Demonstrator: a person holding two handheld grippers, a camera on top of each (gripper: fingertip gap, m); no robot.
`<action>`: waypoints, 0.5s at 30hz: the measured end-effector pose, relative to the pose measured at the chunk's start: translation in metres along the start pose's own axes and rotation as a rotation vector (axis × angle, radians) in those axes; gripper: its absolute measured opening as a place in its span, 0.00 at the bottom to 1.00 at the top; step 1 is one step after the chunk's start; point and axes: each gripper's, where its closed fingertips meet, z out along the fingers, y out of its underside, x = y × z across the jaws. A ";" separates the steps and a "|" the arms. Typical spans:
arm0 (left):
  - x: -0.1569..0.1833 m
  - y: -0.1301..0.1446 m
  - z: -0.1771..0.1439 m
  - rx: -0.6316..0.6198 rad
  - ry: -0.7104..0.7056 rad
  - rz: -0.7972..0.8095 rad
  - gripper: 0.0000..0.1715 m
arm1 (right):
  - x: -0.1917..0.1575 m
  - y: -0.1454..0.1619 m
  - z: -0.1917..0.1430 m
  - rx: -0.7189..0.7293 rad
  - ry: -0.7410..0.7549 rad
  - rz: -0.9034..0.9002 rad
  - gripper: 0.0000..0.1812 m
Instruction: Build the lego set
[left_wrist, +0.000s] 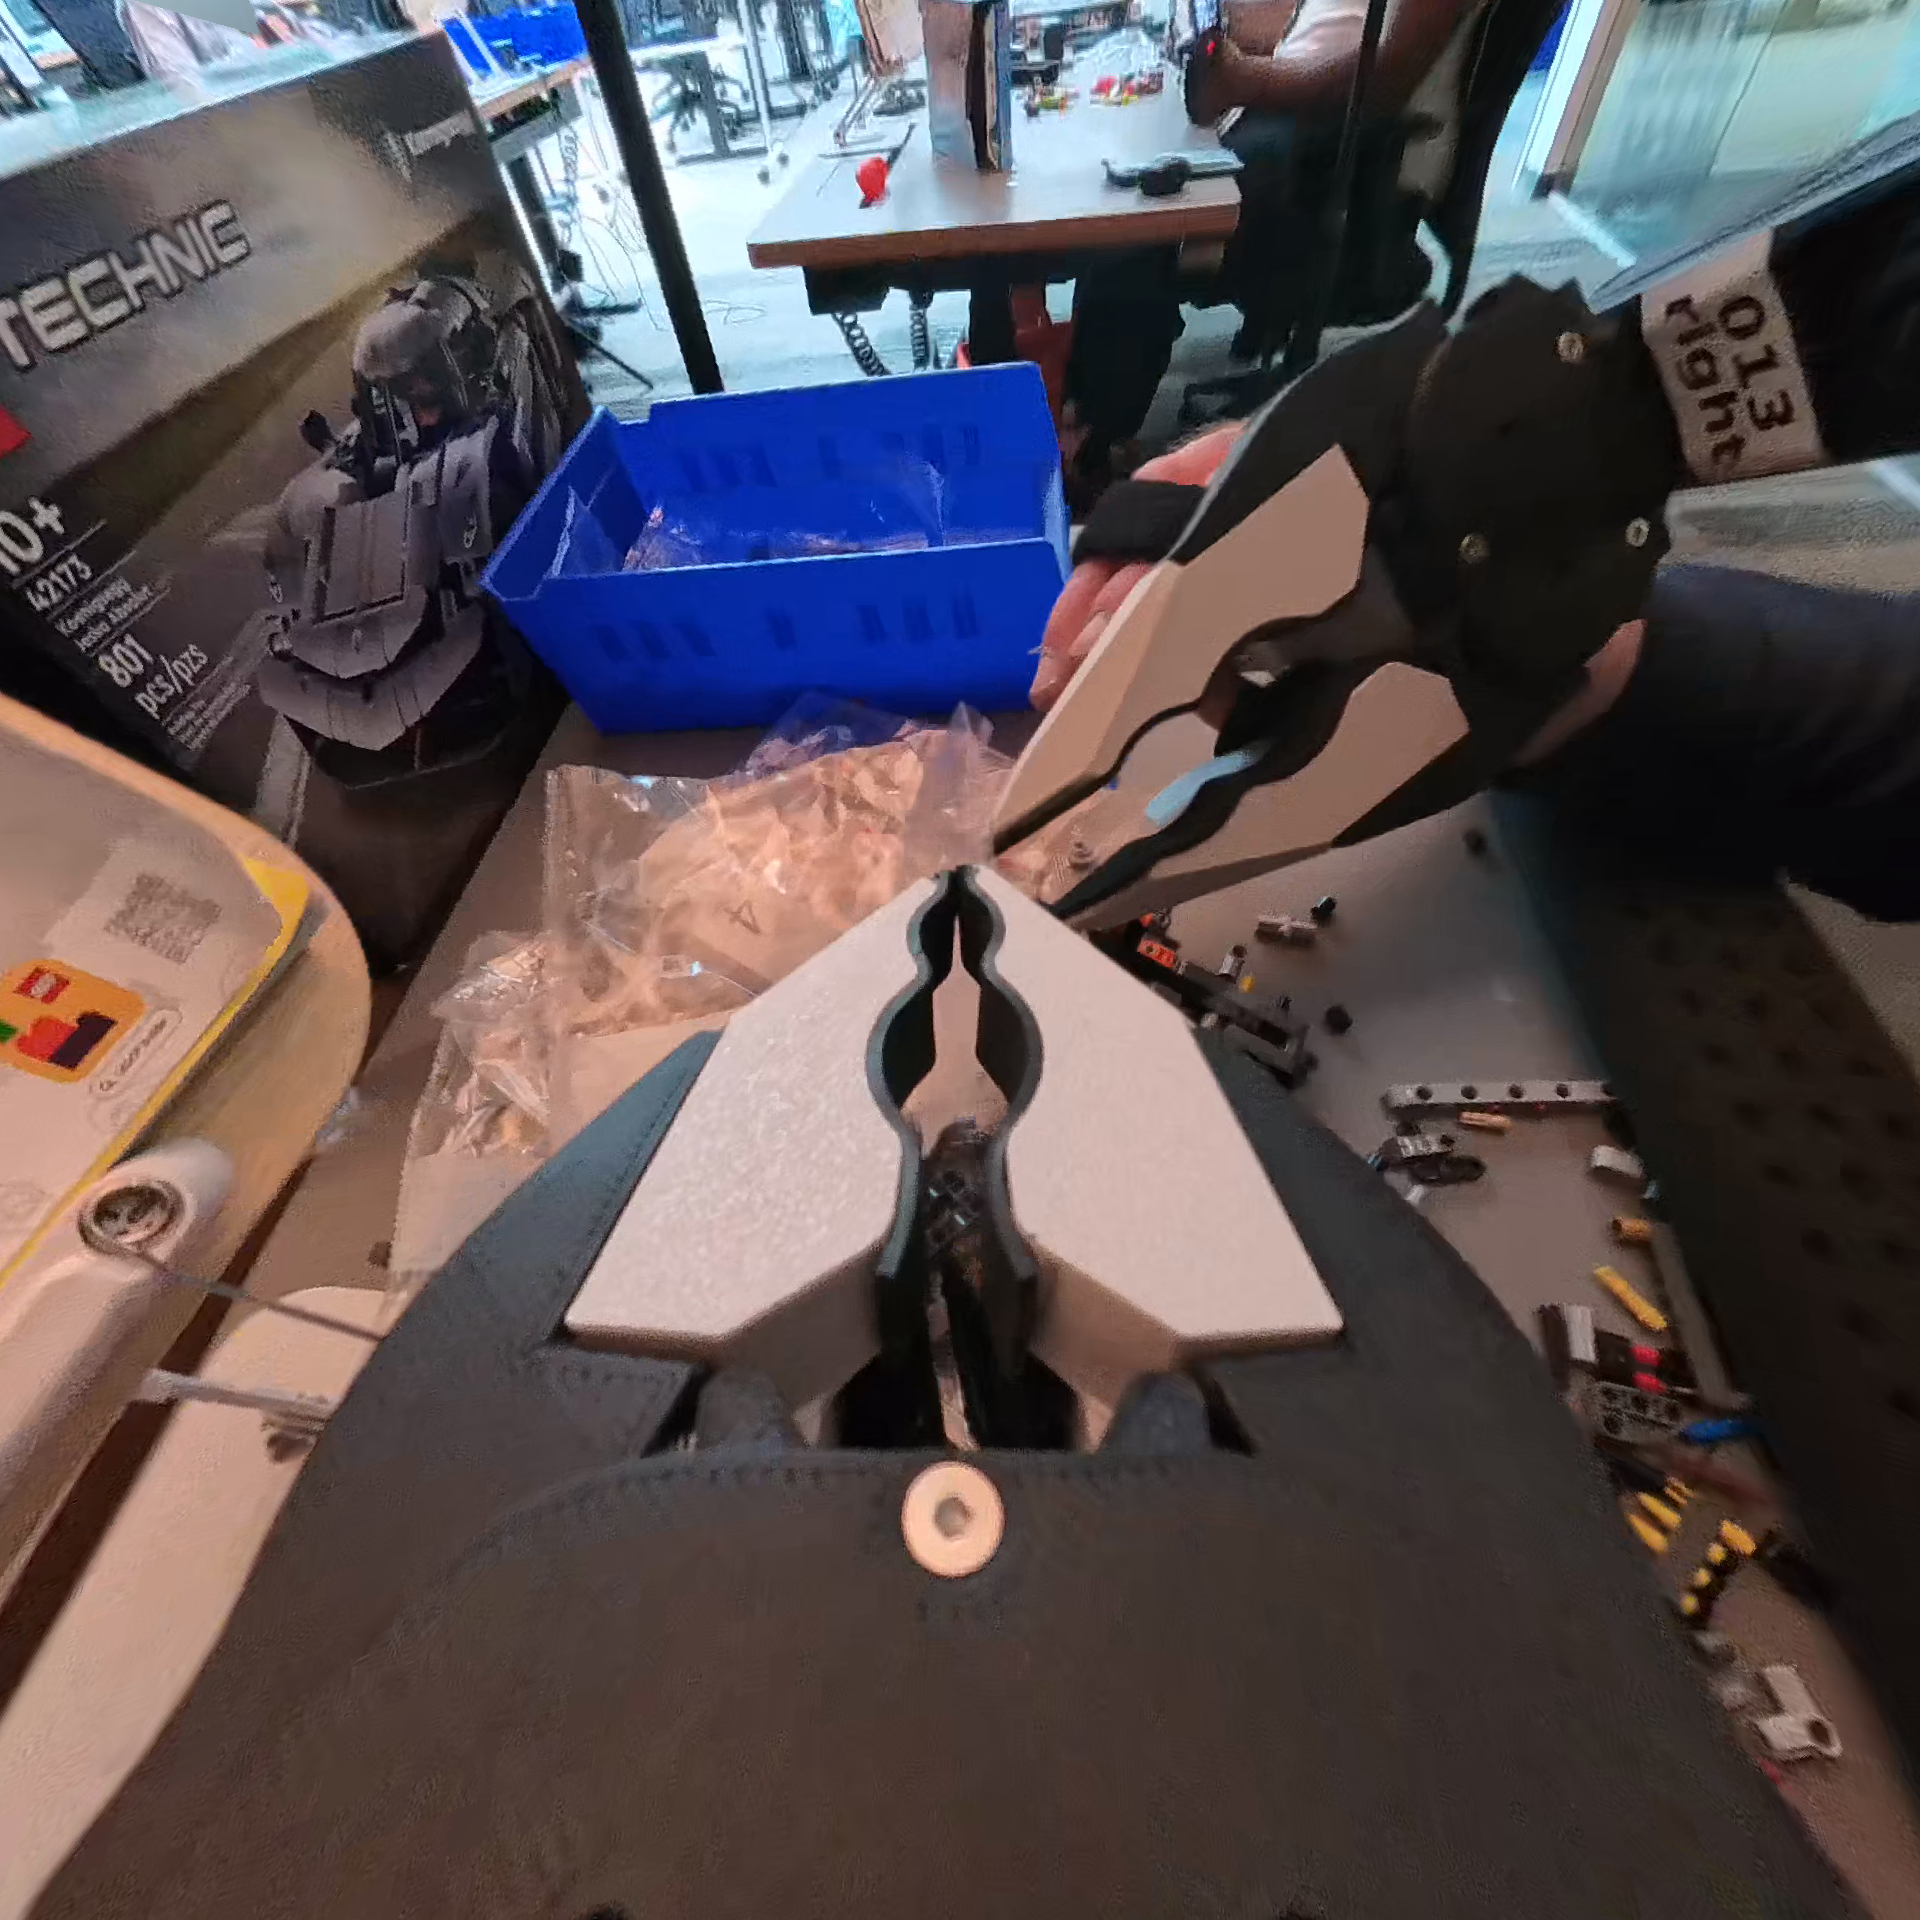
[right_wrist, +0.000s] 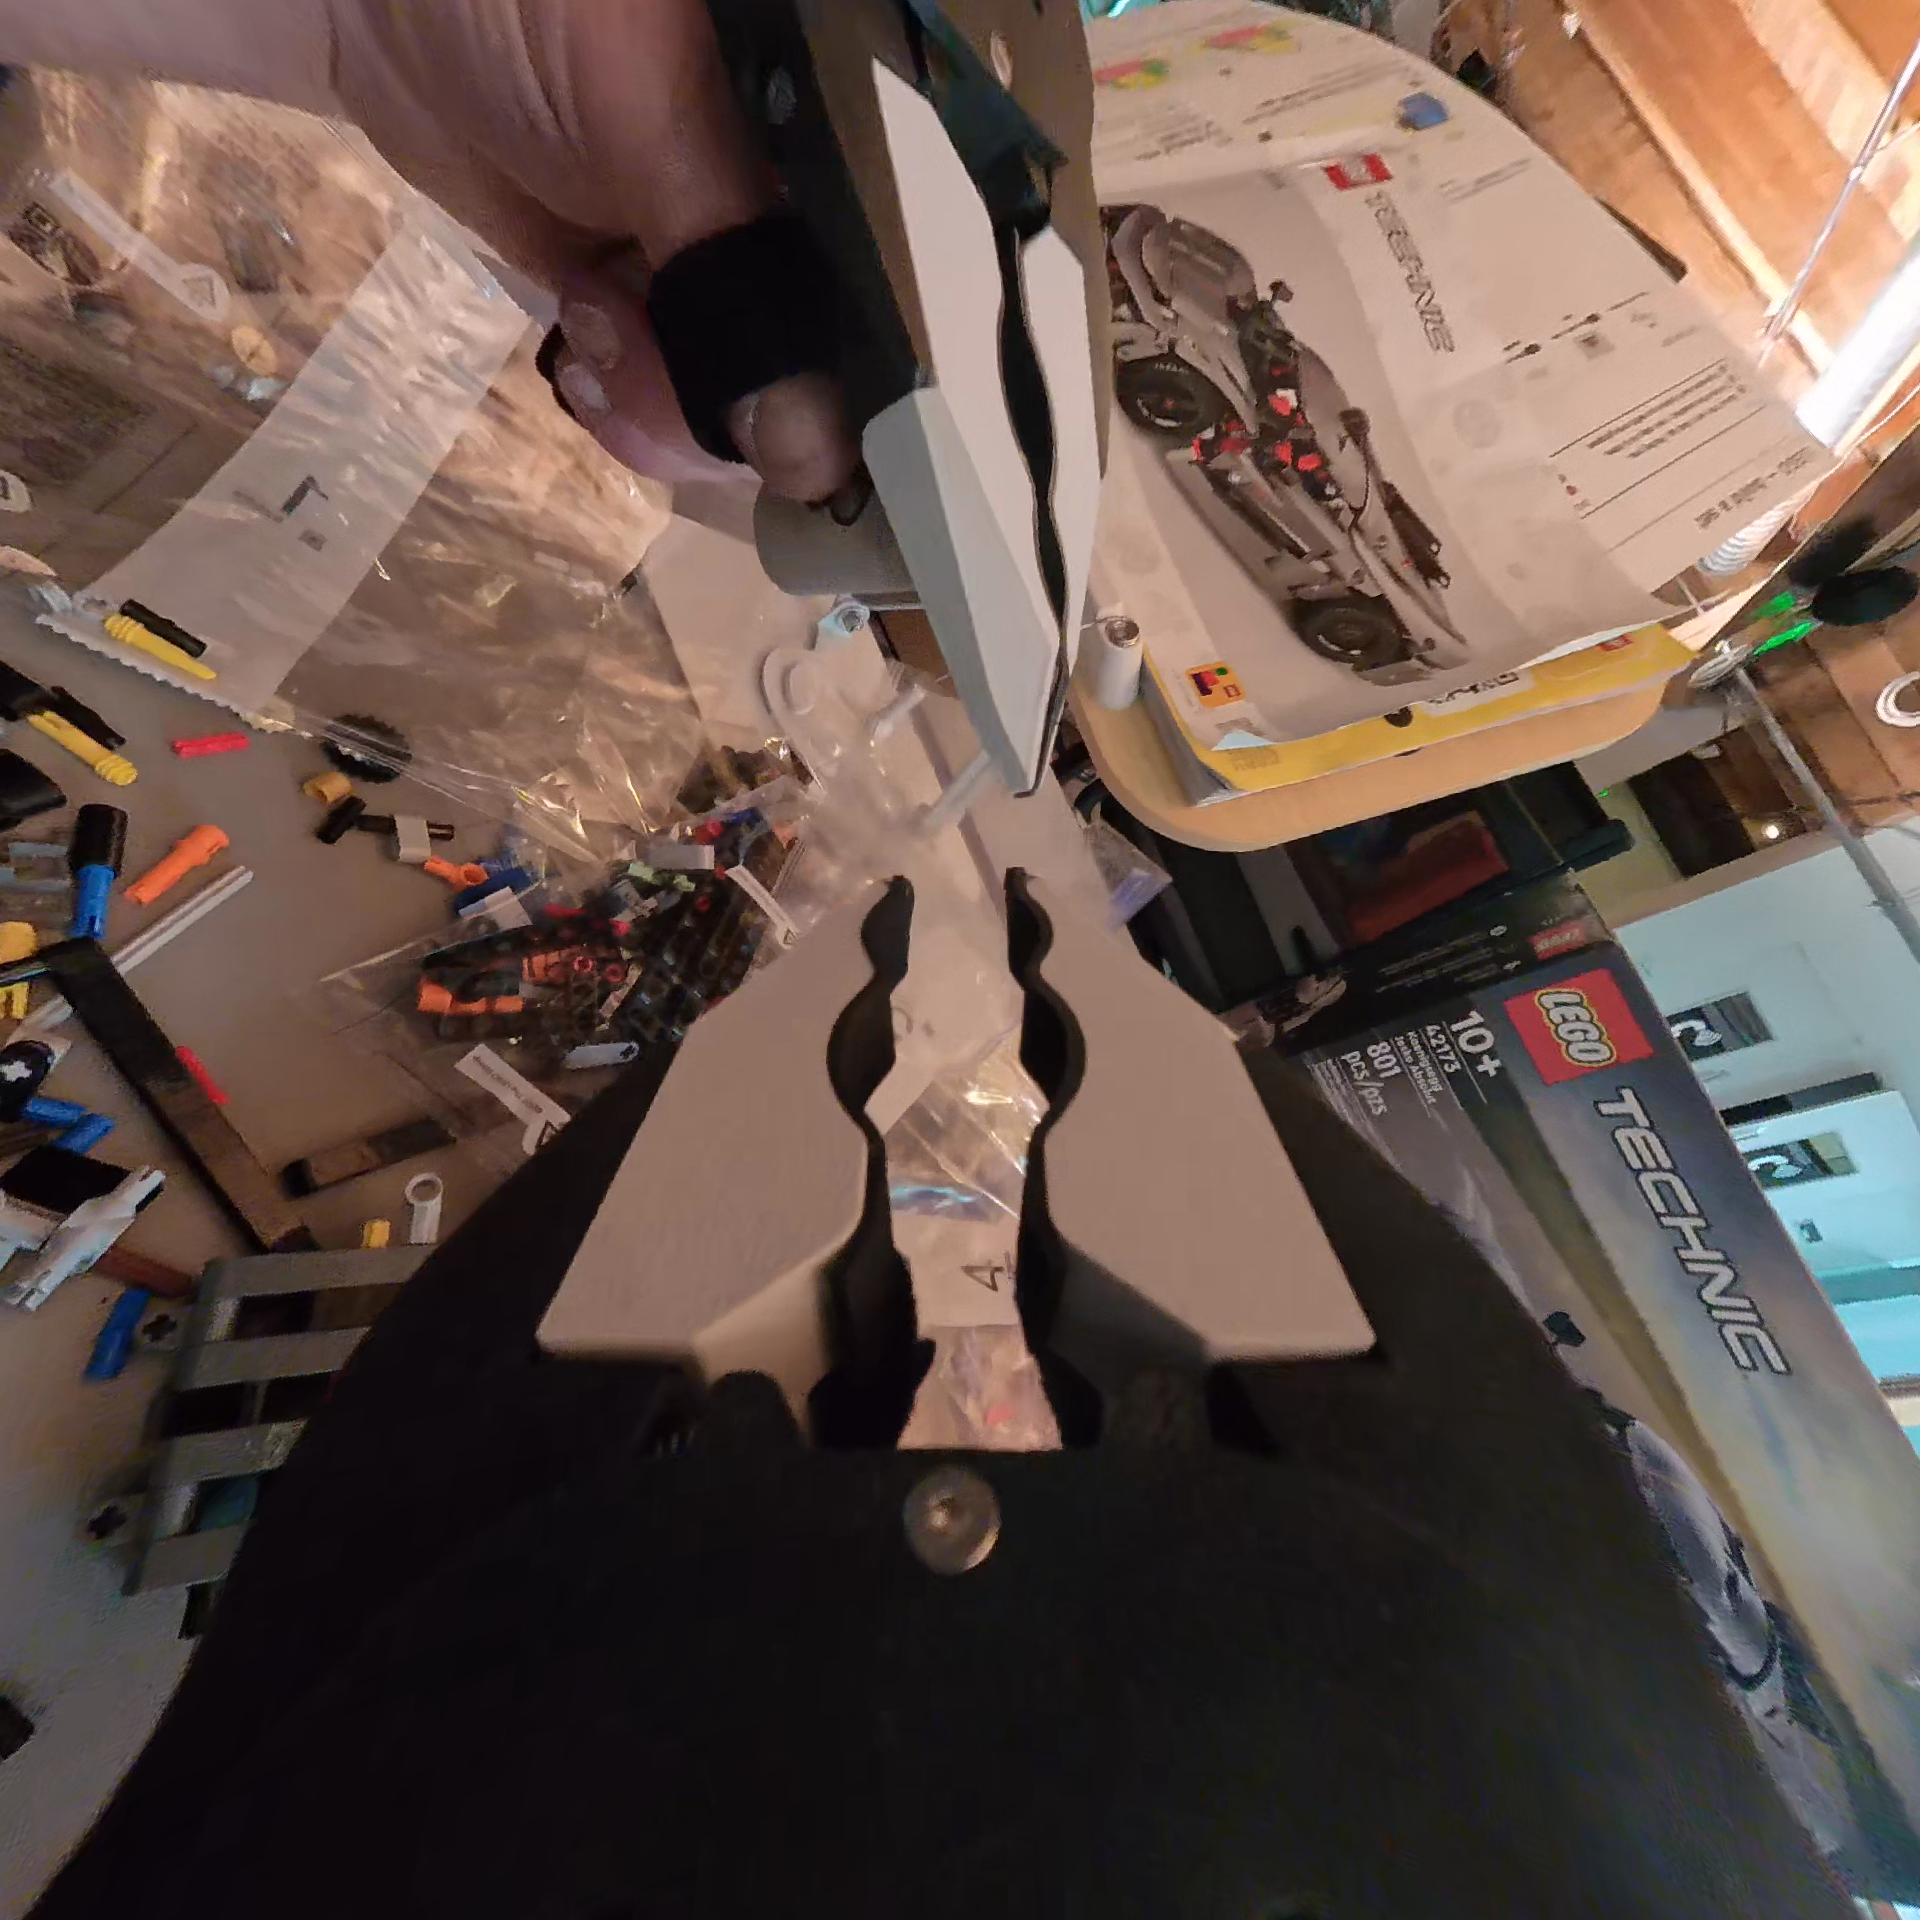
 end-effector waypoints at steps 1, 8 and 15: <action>-0.002 0.002 -0.001 0.002 0.000 -0.011 0.00 | -0.001 -0.001 0.000 0.004 0.001 -0.004 0.10; 0.000 0.004 0.002 0.002 0.028 -0.045 0.00 | -0.004 -0.007 0.002 0.019 0.026 -0.059 0.16; 0.007 0.001 0.006 0.017 0.070 -0.060 0.00 | -0.003 -0.004 0.004 0.002 0.041 -0.080 0.18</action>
